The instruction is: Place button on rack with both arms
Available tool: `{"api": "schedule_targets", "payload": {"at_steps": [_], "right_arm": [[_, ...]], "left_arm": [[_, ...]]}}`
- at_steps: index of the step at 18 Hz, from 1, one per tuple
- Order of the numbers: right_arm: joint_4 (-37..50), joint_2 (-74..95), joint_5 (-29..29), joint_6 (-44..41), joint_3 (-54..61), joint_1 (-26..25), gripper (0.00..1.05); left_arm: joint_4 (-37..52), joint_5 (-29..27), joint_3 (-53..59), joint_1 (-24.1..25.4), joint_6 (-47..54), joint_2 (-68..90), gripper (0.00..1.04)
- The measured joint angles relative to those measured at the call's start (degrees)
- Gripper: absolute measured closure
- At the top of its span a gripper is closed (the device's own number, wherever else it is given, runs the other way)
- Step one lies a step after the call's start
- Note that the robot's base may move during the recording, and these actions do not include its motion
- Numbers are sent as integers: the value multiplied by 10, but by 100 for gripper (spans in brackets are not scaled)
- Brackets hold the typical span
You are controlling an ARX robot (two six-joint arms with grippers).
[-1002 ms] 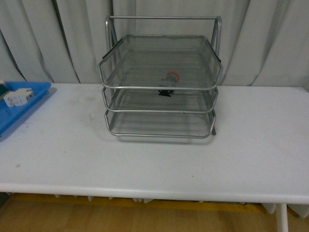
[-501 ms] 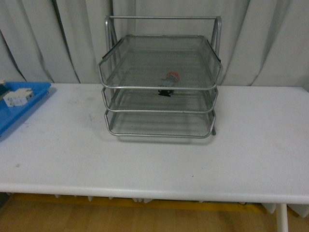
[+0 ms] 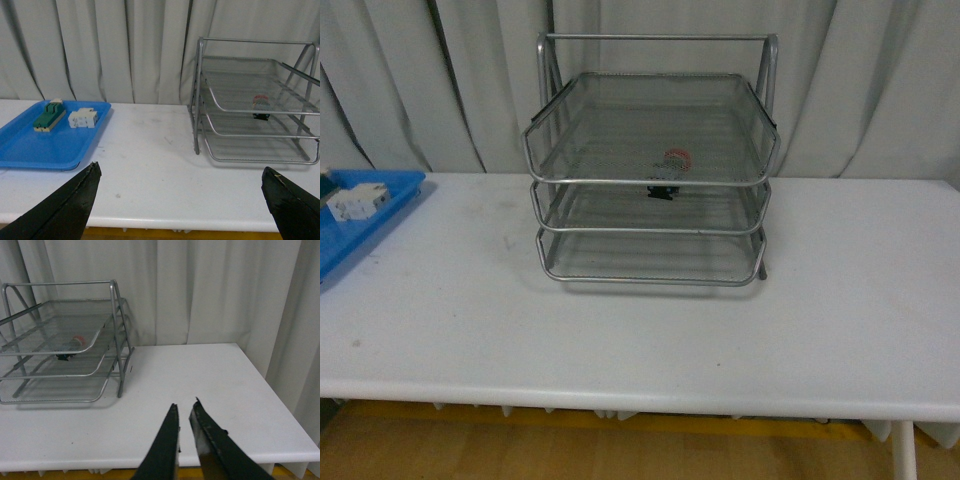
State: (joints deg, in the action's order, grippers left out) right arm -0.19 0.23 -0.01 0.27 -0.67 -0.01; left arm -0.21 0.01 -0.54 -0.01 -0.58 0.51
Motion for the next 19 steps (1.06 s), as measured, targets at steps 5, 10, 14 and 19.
{"api": "schedule_targets", "payload": {"at_steps": [5, 10, 14, 19], "right_arm": [[0, 0, 0, 0, 0, 0, 43], [0, 0, 0, 0, 0, 0, 21], [0, 0, 0, 0, 0, 0, 6], [0, 0, 0, 0, 0, 0, 6]], "left_arm": [[0, 0, 0, 0, 0, 0, 7], [0, 0, 0, 0, 0, 0, 7], [0, 0, 0, 0, 0, 0, 7], [0, 0, 0, 0, 0, 0, 7]]}}
